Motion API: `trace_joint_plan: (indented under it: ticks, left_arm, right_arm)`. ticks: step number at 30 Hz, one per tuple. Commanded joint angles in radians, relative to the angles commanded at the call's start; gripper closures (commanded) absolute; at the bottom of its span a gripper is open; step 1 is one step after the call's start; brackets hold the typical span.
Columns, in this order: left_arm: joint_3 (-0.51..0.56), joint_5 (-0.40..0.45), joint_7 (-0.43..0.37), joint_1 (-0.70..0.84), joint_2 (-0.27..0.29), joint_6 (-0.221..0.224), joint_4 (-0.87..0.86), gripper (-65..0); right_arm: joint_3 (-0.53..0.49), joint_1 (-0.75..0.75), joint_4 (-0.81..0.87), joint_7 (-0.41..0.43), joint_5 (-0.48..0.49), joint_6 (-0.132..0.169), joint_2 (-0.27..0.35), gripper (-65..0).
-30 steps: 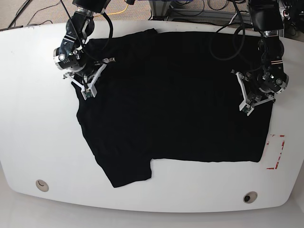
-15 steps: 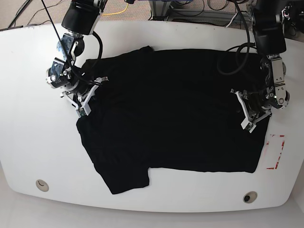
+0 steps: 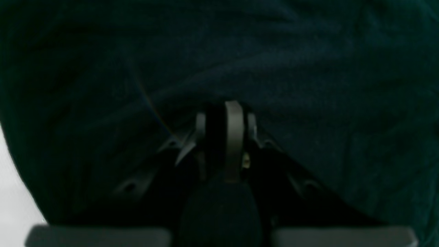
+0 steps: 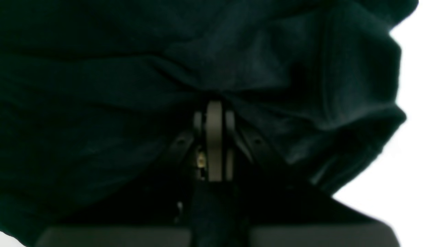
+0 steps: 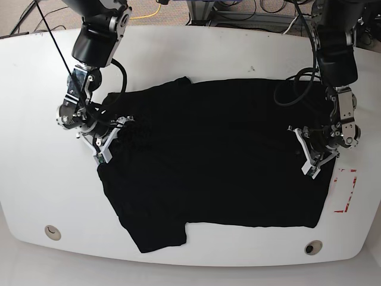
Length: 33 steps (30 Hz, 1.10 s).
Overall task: Layout the t-shirt on the table in an organized manner, then fold the t-shirt properly
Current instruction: 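Release and move both grippers onto the shirt body to grasp, then drag the shirt body with the right gripper toward its sleeve side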
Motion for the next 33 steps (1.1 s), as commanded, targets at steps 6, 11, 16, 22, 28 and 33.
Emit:
trace_joint_plan:
  ticks: [6, 11, 16, 22, 28, 33]
  left_arm:
    - [-0.002, -0.002, 0.069, 0.031, 0.000, 0.000, 0.120, -16.4]
    - [-0.002, -0.002, 0.109, 0.078, 0.002, 0.000, 0.235, -20.8]
    - [-0.002, -0.002, 0.124, 0.124, 0.002, 0.000, 0.311, -21.4]
    - [-0.002, -0.002, 0.124, 0.187, 0.002, 0.000, 0.384, -21.4]
    - [-0.002, -0.002, 0.124, 0.233, 0.002, 0.000, 0.425, -21.4]
    - [-0.002, -0.002, 0.124, 0.244, 0.000, 0.000, 0.428, -21.4]
  right_arm:
    - [0.002, -0.066, 0.258, -0.127, 0.000, 0.000, -0.026, -43.3]
    - [0.002, -0.166, 0.430, -0.181, 0.000, 0.000, -0.031, -45.7]
    - [0.003, -0.245, 0.451, -0.183, 0.000, 0.000, -0.032, -45.8]
    - [0.003, -0.311, 0.451, -0.178, 0.000, 0.000, -0.064, -46.0]
    - [0.003, -0.333, 0.450, -0.147, 0.000, 0.000, -0.103, -46.0]
    - [0.002, -0.338, 0.450, -0.147, 0.000, 0.000, -0.124, -45.3]
